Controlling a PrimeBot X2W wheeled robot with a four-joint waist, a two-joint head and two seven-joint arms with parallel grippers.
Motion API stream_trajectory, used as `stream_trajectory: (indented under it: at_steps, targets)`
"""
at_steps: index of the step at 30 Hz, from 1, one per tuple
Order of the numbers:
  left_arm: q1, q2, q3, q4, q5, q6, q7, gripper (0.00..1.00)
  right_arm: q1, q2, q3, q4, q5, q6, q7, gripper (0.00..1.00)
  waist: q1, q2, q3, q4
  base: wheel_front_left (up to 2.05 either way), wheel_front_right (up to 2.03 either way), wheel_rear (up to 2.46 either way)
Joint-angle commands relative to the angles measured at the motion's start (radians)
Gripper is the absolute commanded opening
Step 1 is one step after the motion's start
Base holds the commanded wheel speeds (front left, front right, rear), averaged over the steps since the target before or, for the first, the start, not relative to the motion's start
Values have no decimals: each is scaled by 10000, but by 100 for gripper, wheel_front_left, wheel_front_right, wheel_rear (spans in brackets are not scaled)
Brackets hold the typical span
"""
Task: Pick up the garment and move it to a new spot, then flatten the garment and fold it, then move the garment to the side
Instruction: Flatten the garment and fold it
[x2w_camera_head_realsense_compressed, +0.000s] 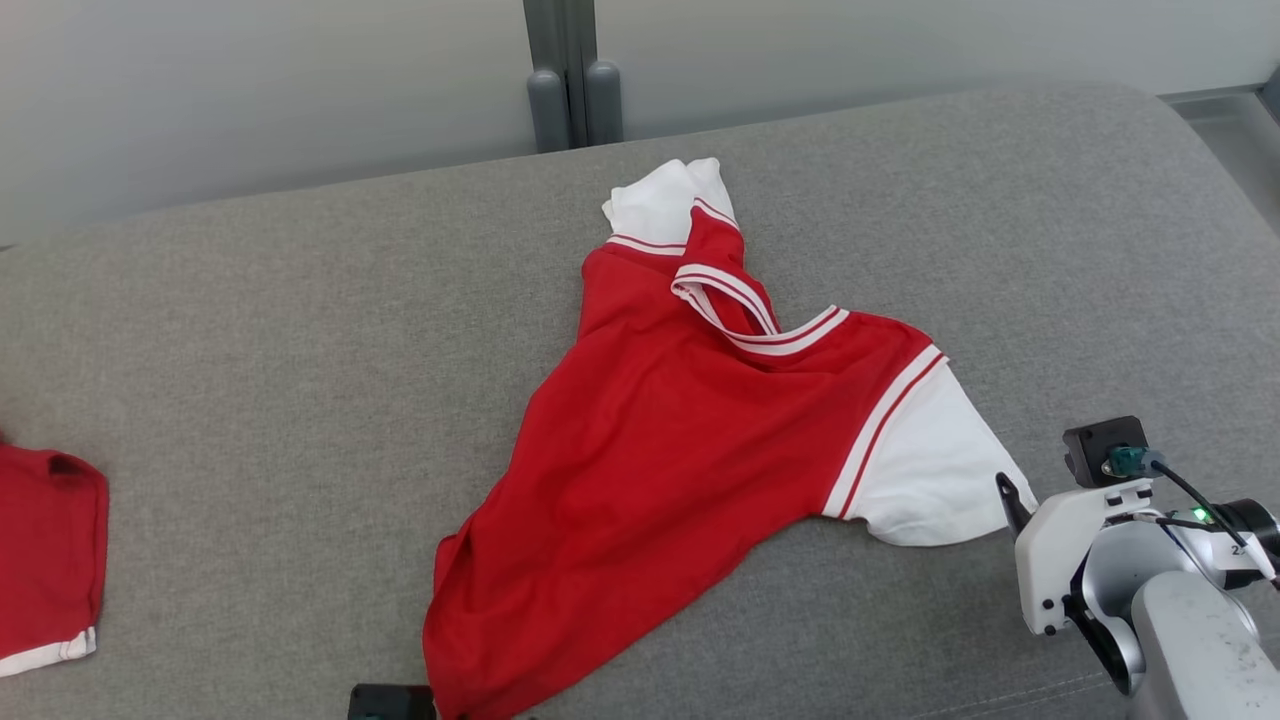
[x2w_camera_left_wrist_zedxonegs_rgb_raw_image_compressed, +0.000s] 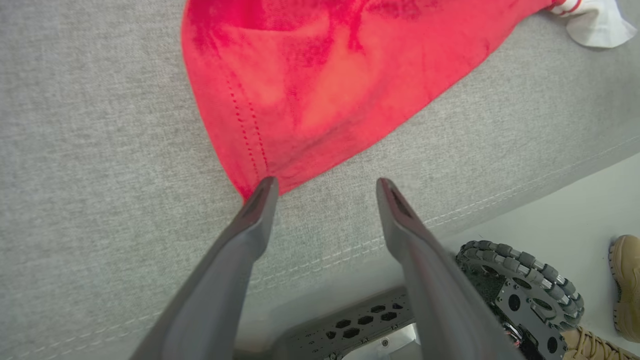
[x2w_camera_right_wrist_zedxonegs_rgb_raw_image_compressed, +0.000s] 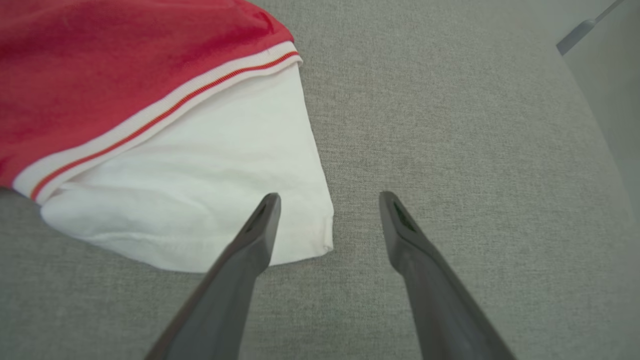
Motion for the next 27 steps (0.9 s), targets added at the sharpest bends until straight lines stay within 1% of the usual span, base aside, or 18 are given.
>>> stream_trajectory:
  at_steps: [1,4,6,17,18,20,24,25,27]
  targets:
    - [-263,28,59,187,110,85,-135,100,-165,44,-1,28,-37,-18,-37,100,0,0,172,-72,0,0,0]
    - [-412,33,115,556,96,145,-264,100,-166,90,-11,86,-62,-18,-80,100,0,0,265,-104,0,0,0]
    - [-530,136,167,781,173,166,-366,100,-189,100,4,107,-72,-18,-79,100,0,0,320,-128,0,0,0]
    - [-969,287,204,1762,217,158,-720,100,-332,90,143,474,175,-18,183,100,0,0,573,-96,0,0,0]
    - [-977,297,189,1857,220,168,-713,98,-352,58,189,526,177,-18,217,100,0,0,586,-92,0,0,0]
    - [-984,335,173,2012,237,171,-732,100,-410,54,220,604,200,-18,182,100,0,0,616,-89,0,0,0]
    - [-1138,457,159,2314,341,202,-840,100,-606,113,236,857,241,-18,178,100,0,0,719,-63,0,0,0]
    - [-1187,490,152,2386,370,203,-859,98,-640,103,265,924,224,-18,199,100,0,0,745,-52,0,0,0]
    - [-1273,557,125,2584,434,201,-869,88,-735,149,346,1141,307,-18,258,100,0,0,790,-27,0,0,0]
